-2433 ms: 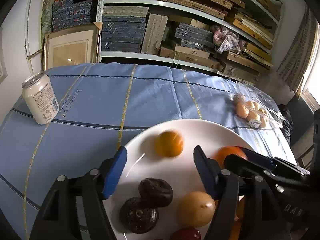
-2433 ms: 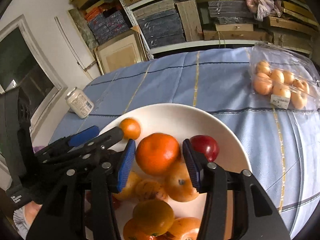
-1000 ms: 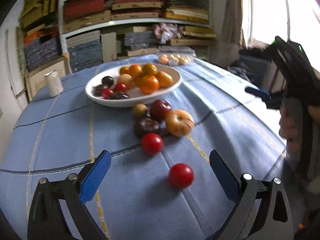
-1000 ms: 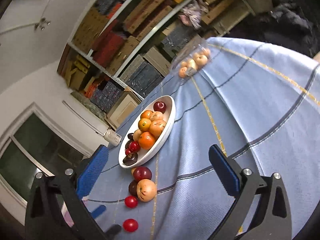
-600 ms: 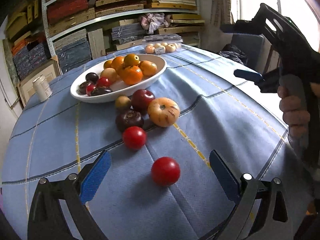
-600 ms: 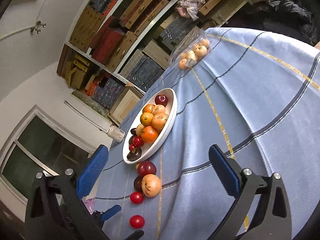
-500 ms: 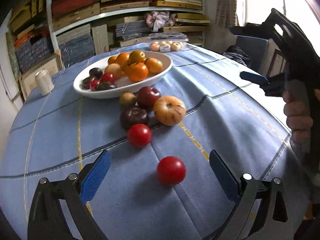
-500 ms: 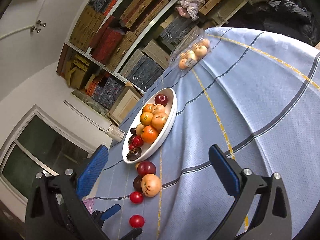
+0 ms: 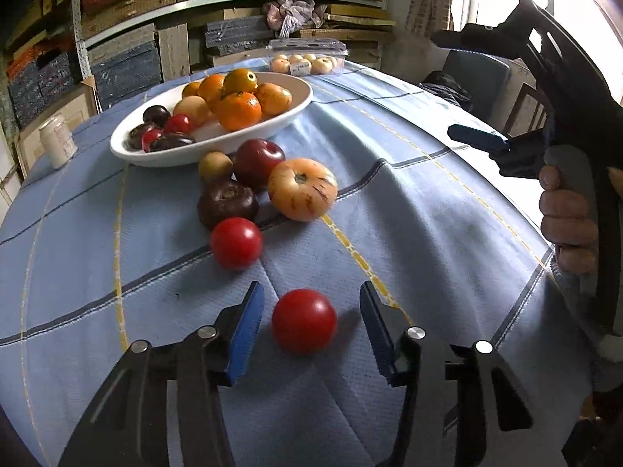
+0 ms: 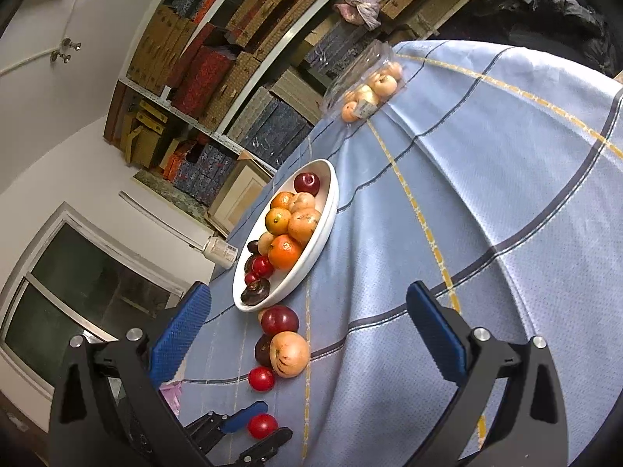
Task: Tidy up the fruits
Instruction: 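Grasp a red tomato with the left tool while the right tool grasps another red tomato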
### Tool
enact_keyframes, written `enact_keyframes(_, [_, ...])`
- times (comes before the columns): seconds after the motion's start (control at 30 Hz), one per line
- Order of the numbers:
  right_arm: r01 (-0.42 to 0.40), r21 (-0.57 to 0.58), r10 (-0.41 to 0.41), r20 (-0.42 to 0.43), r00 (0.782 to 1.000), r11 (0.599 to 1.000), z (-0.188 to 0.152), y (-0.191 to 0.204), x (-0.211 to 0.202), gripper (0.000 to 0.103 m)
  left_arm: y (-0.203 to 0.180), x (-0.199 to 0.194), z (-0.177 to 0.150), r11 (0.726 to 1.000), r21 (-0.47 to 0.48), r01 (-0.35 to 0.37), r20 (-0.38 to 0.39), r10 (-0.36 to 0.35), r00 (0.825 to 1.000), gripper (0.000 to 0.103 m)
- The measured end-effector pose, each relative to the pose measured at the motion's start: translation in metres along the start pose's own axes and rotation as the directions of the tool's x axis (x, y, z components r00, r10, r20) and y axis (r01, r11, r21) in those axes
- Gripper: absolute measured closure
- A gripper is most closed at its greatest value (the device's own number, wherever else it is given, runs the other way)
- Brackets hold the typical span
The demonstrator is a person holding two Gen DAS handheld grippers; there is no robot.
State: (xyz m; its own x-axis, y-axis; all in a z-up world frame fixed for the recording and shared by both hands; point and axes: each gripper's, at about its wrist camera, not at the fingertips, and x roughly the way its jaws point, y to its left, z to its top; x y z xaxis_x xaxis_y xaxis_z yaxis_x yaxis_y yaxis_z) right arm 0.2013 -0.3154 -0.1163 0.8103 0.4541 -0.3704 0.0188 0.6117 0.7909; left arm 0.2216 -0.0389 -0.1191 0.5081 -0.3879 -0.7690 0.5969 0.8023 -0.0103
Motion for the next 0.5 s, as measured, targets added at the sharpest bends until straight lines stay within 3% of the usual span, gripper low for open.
enact_keyframes(0.17, [0.017,-0.088,-0.02,-0.038,0.999,0.996,-0.004,0.012,0.006,0.004,0.0,0.001,0.0,1.0,-0.009,-0.017,-0.001,0.017,1.0,0.061])
enact_keyframes(0.23, [0.032,-0.152,-0.039,-0.046,0.998,0.988,-0.008,0.021,0.008,0.004,0.002,0.0,0.0,1.0,-0.015,-0.014,0.005,0.014,1.0,0.073])
enact_keyframes(0.4, [0.052,-0.274,-0.068,-0.047,0.997,0.96,-0.019,0.039,0.012,0.005,0.001,-0.004,0.0,1.0,-0.012,-0.011,0.022,0.011,1.0,0.073])
enact_keyframes(0.47, [0.057,-0.307,-0.075,-0.046,0.996,0.95,-0.023,0.044,0.012,0.018,0.003,-0.01,0.0,1.0,-0.023,-0.012,0.05,0.013,0.999,0.073])
enact_keyframes(0.5, [0.078,-0.33,-0.098,-0.042,0.994,0.941,-0.026,0.046,0.014,0.034,0.006,-0.015,0.0,0.999,-0.04,-0.01,0.069,0.013,0.998,0.073])
